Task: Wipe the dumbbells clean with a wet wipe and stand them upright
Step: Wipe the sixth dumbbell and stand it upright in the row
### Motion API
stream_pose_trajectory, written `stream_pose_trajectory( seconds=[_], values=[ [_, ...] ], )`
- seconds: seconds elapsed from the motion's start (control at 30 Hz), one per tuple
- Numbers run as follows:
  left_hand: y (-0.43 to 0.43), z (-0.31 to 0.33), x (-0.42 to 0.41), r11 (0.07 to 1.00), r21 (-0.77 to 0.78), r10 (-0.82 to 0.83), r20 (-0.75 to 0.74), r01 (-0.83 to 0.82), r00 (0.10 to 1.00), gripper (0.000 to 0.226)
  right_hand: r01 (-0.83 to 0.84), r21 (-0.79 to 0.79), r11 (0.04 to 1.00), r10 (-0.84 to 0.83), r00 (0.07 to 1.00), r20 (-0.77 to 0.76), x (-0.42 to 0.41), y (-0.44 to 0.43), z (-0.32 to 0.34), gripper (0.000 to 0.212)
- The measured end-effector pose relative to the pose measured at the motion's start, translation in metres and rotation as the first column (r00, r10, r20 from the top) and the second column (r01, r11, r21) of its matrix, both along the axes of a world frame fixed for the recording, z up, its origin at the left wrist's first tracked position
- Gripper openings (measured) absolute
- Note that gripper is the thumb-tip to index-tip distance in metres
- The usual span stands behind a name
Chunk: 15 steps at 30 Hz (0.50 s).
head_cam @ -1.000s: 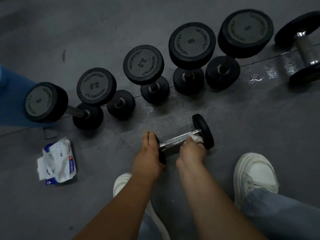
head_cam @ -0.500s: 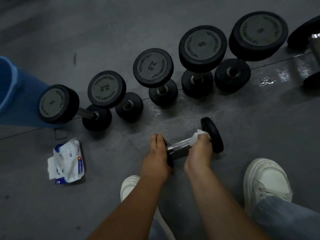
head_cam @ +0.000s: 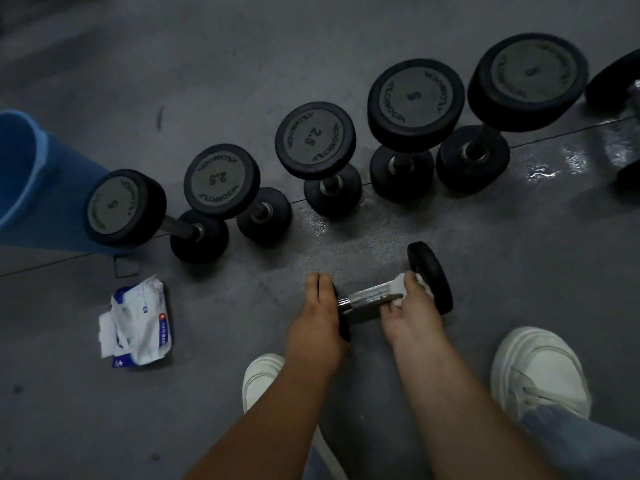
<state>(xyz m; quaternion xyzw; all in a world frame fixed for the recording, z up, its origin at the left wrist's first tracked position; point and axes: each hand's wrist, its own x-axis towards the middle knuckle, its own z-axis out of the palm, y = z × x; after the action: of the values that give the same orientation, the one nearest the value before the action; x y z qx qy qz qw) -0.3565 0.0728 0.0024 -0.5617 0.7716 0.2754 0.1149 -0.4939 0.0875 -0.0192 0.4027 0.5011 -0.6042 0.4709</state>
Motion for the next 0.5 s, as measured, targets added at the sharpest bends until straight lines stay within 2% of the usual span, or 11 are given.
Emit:
stream_pose_trajectory(
  seconds=[0.13, 0.3, 0.33, 0.43, 0.5],
  values=[
    [-0.004, 0.005, -0.002, 1.000, 0.010, 0.020, 0.002, -0.020, 1.000, 0.098, -0.091, -0.034, 0.995, 0.093, 0.994, 0.055, -0.009, -0.016, 0.008, 0.023],
    [-0.006, 0.006, -0.003, 0.999, 0.037, 0.020, 0.006, -0.020, 1.000, 0.105, -0.114, 0.103, 0.988, 0.132, 0.974, -0.187, 0.018, 0.022, -0.007, 0.013],
    [-0.006, 0.007, -0.003, 0.999, 0.037, 0.019, 0.005, -0.019, 1.000, 0.105, -0.168, 0.124, 0.978, 0.191, 0.959, -0.208, 0.025, 0.036, -0.010, 0.013],
    [-0.005, 0.007, -0.002, 0.998, 0.054, 0.017, 0.005, -0.018, 1.000, 0.107, -0.317, 0.180, 0.931, 0.342, 0.932, -0.124, 0.035, 0.054, -0.018, 0.027],
    [-0.006, 0.006, -0.002, 0.999, 0.042, 0.009, -0.004, -0.009, 1.000, 0.105, -0.287, 0.113, 0.951, 0.294, 0.955, -0.045, 0.029, 0.050, -0.021, 0.020]
  ],
)
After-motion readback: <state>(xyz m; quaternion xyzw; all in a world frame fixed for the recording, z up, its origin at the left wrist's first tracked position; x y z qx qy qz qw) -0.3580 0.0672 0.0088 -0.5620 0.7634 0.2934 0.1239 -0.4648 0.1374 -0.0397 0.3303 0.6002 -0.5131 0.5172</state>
